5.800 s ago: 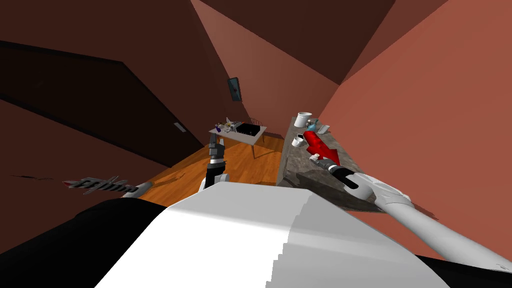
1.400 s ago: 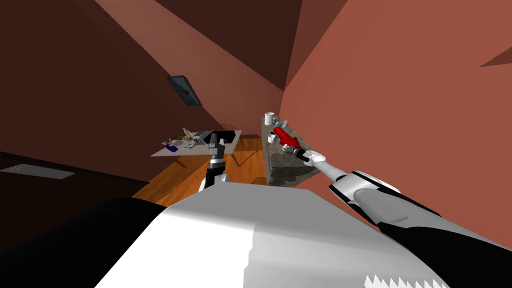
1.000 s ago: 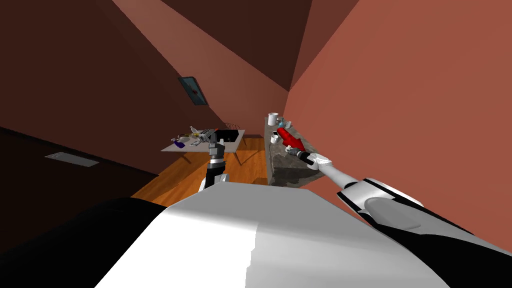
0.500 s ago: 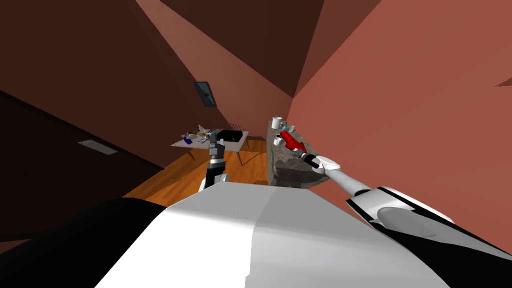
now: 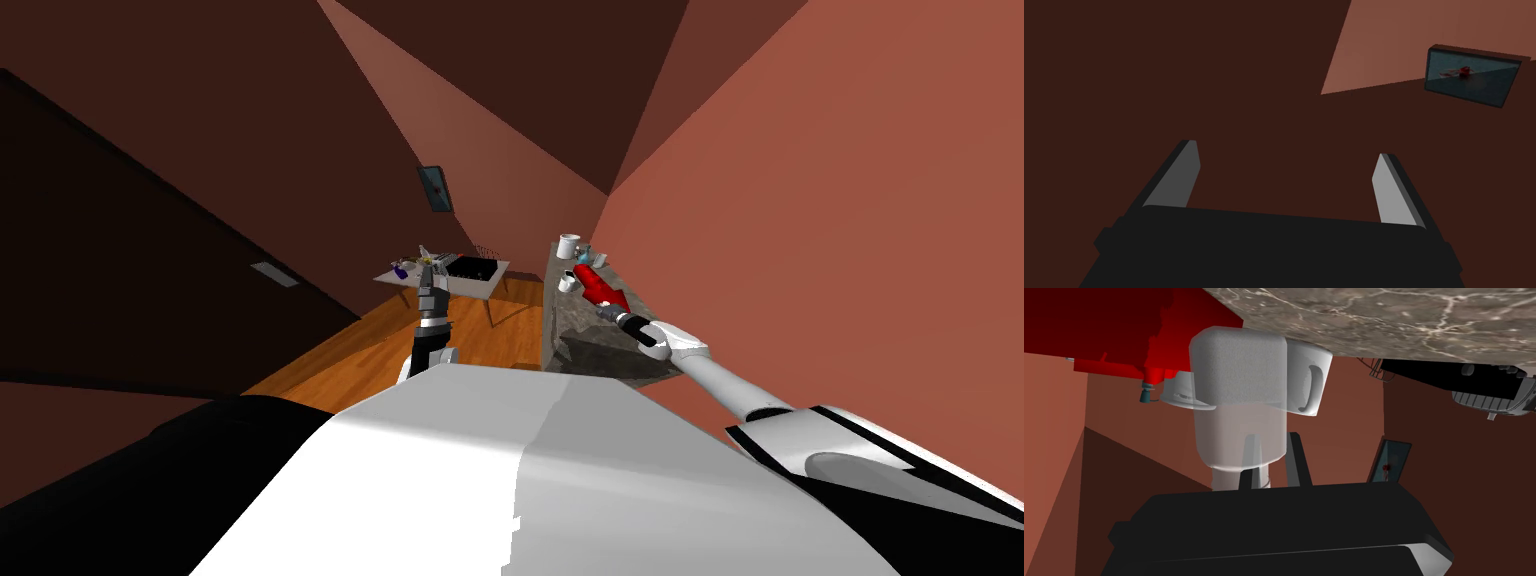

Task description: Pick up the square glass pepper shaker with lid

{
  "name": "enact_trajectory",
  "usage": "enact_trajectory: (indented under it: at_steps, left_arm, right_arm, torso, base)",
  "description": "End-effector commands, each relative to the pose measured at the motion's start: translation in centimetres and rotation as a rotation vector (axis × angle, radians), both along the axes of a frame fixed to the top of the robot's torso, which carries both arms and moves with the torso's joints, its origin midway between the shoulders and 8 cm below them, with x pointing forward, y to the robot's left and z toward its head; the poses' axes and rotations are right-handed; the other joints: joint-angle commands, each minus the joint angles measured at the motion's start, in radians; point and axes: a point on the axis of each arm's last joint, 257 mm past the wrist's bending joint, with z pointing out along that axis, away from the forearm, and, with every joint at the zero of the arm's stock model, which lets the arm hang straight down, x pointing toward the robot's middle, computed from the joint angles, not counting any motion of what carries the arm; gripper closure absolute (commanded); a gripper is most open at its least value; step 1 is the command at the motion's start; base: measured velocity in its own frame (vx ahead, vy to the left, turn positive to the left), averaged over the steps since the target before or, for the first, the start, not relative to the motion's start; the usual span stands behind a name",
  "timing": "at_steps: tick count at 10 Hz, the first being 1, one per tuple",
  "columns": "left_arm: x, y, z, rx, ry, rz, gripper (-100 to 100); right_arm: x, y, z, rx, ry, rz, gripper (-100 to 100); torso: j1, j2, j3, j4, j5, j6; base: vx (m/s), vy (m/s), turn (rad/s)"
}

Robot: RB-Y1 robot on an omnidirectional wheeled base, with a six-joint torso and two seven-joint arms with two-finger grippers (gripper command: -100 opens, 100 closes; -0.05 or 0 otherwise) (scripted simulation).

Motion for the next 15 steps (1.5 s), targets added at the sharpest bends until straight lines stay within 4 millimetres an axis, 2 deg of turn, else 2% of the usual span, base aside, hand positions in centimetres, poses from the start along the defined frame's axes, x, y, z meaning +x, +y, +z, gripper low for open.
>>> enact_trajectory:
  at_steps: [1,2,4,5,6,7,8,9,10,11,13,14,15]
  left_arm:
    - [0.0,0.0,0.0,0.0,0.0,0.0,0]
    - [0.0,0.0,0.0,0.0,0.0,0.0,0]
    - [0.0,0.0,0.0,0.0,0.0,0.0,0]
    - [0.0,0.0,0.0,0.0,0.0,0.0,0]
    - [0.0,0.0,0.0,0.0,0.0,0.0,0]
    - [0.0,0.0,0.0,0.0,0.0,0.0,0]
    - [0.0,0.0,0.0,0.0,0.0,0.0,0]
    - [0.0,0.0,0.0,0.0,0.0,0.0,0]
    - [0.0,0.0,0.0,0.0,0.0,0.0,0]
    - [0.0,0.0,0.0,0.0,0.0,0.0,0]
    - [0.0,0.0,0.0,0.0,0.0,0.0,0]
    - [0.0,0.0,0.0,0.0,0.0,0.0,0]
    - [0.0,0.0,0.0,0.0,0.0,0.0,0]
  right_arm:
    - [-1.1,-0.3,-0.9,-0.006,0.018,-0.004,100]
    - [-1.3,-2.6,1.1,-0.021,-0.011,-0.044,100]
    - [-3.2,-3.3,-0.4,-0.017,0.019,-0.06,100]
    - [-3.2,-5.4,2.0,-0.034,-0.016,-0.097,100]
    - [-4.7,-5.9,0.8,-0.032,0.009,-0.107,100]
    - [-5.3,-6.1,0.3,-0.033,0.019,-0.111,100]
    - [-5.2,-8.9,2.9,-0.058,-0.014,-0.159,100]
    - [-6.3,-8.3,2.2,-0.052,0.0,-0.15,100]
    - [-7.3,-8.7,1.3,-0.053,0.02,-0.156,100]
    - [-7.1,-10.8,4.1,-0.079,-0.017,-0.192,100]
    - [-9.2,-10.9,2.4,-0.077,0.021,-0.196,100]
    - [-8.5,-10.7,2.9,-0.078,0.008,-0.189,100]
    - [-8.6,-10.6,2.8,-0.079,0.011,-0.184,0]
  torso:
    - [0.0,0.0,0.0,0.0,0.0,0.0]
    - [0.001,-0.002,-0.001,-0.001,0.0,0.0]
    - [0.002,0.001,0.001,0.002,0.001,-0.003]
    - [0.002,0.0,0.0,0.001,0.0,0.0]
    - [0.001,0.001,0.002,0.003,0.001,-0.001]
    - [0.002,0.002,0.002,0.002,0.001,0.0]
    - [0.002,0.0,0.0,0.001,0.001,0.001]
    - [0.002,0.001,0.002,0.003,0.002,-0.002]
    - [0.002,0.001,0.002,0.002,0.001,-0.003]
    - [0.002,0.0,0.0,0.0,0.0,-0.002]
    - [0.004,-0.001,0.001,0.003,0.001,-0.007]
    - [0.004,-0.001,0.0,0.001,0.001,-0.003]
    - [0.003,-0.002,0.0,0.002,0.001,-0.002]
  base:
    - [-0.002,-0.002,-0.011]
    - [-0.043,0.002,0.317]
    - [-0.03,-0.014,0.161]
    - [-0.055,-0.006,0.29]
    - [-0.042,-0.01,0.23]
    - [-0.005,-0.003,0.025]
    - [-0.051,-0.002,0.303]
    - [-0.036,-0.01,0.21]
    - [-0.006,-0.002,0.033]
    - [-0.041,0.008,0.315]
    - [-0.008,0.001,0.192]
    - [0.0,0.0,0.0]
    - [0.0,0.0,0.0]
